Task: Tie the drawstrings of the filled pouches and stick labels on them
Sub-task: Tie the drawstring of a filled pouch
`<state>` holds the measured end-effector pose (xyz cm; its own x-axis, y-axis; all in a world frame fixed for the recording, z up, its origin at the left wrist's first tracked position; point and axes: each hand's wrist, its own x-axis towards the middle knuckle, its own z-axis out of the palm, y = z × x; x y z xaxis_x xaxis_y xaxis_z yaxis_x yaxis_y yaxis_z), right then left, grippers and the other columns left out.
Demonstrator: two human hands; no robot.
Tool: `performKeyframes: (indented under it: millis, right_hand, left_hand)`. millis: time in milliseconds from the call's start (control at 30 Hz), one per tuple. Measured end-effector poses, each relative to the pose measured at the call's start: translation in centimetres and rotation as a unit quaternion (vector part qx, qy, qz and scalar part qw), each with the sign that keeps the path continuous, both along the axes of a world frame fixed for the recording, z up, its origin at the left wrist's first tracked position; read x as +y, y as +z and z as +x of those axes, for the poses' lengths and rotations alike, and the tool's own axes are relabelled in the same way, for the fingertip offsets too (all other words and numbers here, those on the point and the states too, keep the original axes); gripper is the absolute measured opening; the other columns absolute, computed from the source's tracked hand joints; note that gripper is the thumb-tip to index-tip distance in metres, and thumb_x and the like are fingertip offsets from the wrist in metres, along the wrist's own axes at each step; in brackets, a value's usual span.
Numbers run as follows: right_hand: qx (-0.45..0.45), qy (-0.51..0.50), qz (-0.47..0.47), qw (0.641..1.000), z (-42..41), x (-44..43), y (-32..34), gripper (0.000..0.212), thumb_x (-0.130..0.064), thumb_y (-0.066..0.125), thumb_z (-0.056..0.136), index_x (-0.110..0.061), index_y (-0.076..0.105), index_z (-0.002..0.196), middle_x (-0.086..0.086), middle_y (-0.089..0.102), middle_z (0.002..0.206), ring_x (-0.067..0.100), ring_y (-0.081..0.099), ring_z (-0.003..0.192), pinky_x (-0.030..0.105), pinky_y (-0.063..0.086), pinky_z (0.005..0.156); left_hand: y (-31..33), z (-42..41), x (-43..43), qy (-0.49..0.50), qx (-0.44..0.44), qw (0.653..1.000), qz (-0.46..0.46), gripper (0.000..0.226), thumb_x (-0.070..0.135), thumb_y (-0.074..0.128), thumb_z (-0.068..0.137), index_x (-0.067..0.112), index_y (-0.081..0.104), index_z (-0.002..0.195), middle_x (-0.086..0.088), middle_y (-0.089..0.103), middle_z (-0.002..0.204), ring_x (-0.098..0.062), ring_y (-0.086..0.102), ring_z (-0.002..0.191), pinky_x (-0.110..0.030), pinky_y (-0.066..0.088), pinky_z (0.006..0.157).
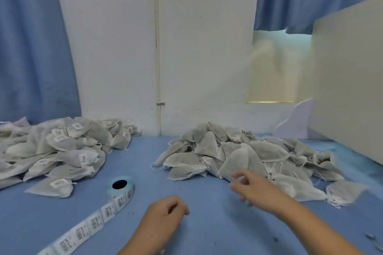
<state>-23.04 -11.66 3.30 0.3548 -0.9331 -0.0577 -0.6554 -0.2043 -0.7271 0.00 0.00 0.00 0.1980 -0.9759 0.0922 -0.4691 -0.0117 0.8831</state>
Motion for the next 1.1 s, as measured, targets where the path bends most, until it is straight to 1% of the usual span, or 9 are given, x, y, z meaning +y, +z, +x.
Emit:
performKeyframes:
  millis: [133,333,400,500,600,767,867,933,1100]
  right_hand:
    - [-0.017,-0.235,-0.039,0.971,1.2,-6.3,-1.8,0.064,-0.047,0.059,0.087,-0.001,0.045,0.129,0.012,0.061,0.115,0.030,0.059,0.105,0.030,0.042,0.067]
    - [-0.104,-0.291,-0.029,0.951,1.8,-10.7,-4.4,0.058,-0.048,0.064,0.079,-0.001,0.054,0.111,0.016,0.064,0.103,0.031,0.062,0.085,0.029,0.038,0.052]
    - [-0.108,-0.280,-0.054,0.953,2.6,-11.3,-4.5,0.031,-0.038,0.064,0.081,-0.010,0.052,0.083,0.006,0.057,0.078,0.022,0.053,0.066,0.028,0.031,0.048]
    - [-0.095,-0.268,-0.089,0.955,3.3,-11.0,-5.0,0.031,-0.020,0.059,0.083,-0.018,0.038,0.061,-0.003,0.042,0.060,0.015,0.039,0.055,0.029,0.029,0.049]
    - [-0.118,-0.235,-0.131,0.956,4.4,-9.6,-5.0,0.034,-0.013,0.060,0.078,-0.018,0.034,0.057,-0.002,0.038,0.057,0.016,0.035,0.055,0.032,0.029,0.053]
    - [-0.124,-0.130,-0.196,0.964,8.1,-5.8,-4.1,0.032,-0.015,0.062,0.075,-0.019,0.036,0.057,-0.006,0.040,0.055,0.009,0.034,0.053,0.020,0.030,0.051]
    - [-0.121,-0.049,-0.202,0.971,10.5,-3.2,-3.3,0.034,-0.016,0.063,0.073,-0.020,0.034,0.056,-0.007,0.038,0.051,0.007,0.033,0.050,0.022,0.030,0.050]
    - [-0.142,0.003,-0.196,0.970,11.7,-1.7,-2.9,0.036,-0.014,0.063,0.073,-0.020,0.032,0.054,-0.009,0.038,0.048,0.006,0.034,0.049,0.021,0.031,0.050]
    - [-0.158,0.121,-0.144,0.969,12.9,1.0,-2.0,0.017,-0.015,0.059,0.076,-0.025,0.054,0.063,-0.014,0.048,0.053,0.001,0.041,0.053,0.019,0.034,0.054]
  left_hand:
    - [-2.0,1.1,-4.9,0.125,-0.002,0.992,-0.032,0.025,0.018,0.055,0.091,0.023,0.067,0.070,0.016,0.065,0.066,0.005,0.055,0.063,-0.012,0.036,0.058]
    - [-6.7,1.3,-6.6,0.130,-0.072,0.989,-0.001,0.021,0.024,0.058,0.091,0.020,0.064,0.071,0.011,0.067,0.074,-0.003,0.060,0.075,-0.020,0.047,0.072]
    - [-7.0,1.2,-6.8,0.126,-0.083,0.989,-0.009,0.021,0.030,0.057,0.091,0.021,0.065,0.074,0.013,0.066,0.074,-0.002,0.059,0.075,-0.022,0.047,0.071]
    - [-7.2,0.9,-6.6,0.100,-0.135,0.986,-0.015,0.020,0.035,0.056,0.092,0.028,0.065,0.076,0.016,0.064,0.073,0.000,0.058,0.075,-0.017,0.042,0.066]
    - [-7.2,0.8,-6.6,0.089,-0.138,0.986,-0.033,0.018,0.030,0.058,0.094,0.029,0.064,0.077,0.012,0.066,0.079,-0.001,0.058,0.079,-0.016,0.044,0.073]
    - [-4.5,0.5,-7.2,0.153,0.004,0.975,-0.163,0.023,0.011,0.063,0.092,0.033,0.066,0.086,0.009,0.067,0.089,0.000,0.059,0.079,-0.006,0.040,0.069]
    - [-1.4,0.7,-7.4,0.159,0.055,0.963,-0.212,0.016,0.020,0.058,0.095,0.034,0.066,0.097,0.017,0.066,0.103,0.008,0.058,0.093,-0.004,0.040,0.077]
    - [0.0,0.9,-7.4,0.134,0.110,0.967,-0.187,0.018,0.031,0.050,0.098,0.033,0.068,0.100,0.014,0.067,0.107,0.001,0.060,0.102,-0.016,0.044,0.089]
    - [1.2,1.0,-7.2,0.040,0.106,0.989,-0.099,0.035,0.043,0.047,0.098,0.018,0.065,0.080,0.010,0.068,0.071,-0.002,0.061,0.068,-0.015,0.046,0.063]
